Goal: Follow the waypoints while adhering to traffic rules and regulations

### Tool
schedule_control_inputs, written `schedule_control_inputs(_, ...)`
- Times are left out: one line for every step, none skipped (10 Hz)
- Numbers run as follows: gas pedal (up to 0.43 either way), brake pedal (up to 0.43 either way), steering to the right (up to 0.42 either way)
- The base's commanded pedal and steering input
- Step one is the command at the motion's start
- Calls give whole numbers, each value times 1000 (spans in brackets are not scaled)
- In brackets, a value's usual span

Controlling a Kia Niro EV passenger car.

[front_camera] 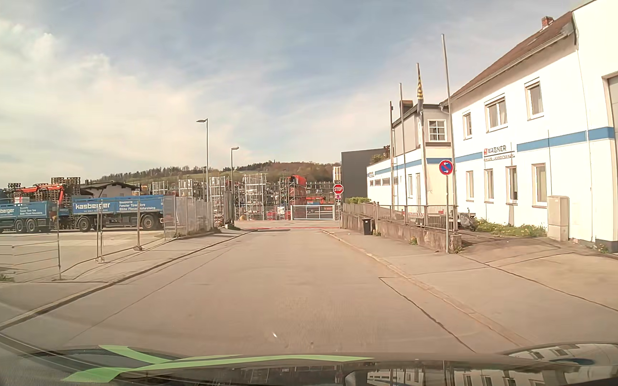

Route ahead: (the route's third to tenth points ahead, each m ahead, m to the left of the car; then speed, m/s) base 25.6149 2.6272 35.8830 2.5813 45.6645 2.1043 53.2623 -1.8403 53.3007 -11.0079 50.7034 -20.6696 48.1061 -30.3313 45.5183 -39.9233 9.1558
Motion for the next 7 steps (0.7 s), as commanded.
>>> schedule_control_inputs(0, 116, -29)
schedule_control_inputs(0, 128, -28)
schedule_control_inputs(0, 134, -27)
schedule_control_inputs(0, 140, -25)
schedule_control_inputs(0, 140, -25)
schedule_control_inputs(0, 134, -25)
schedule_control_inputs(0, 128, -24)
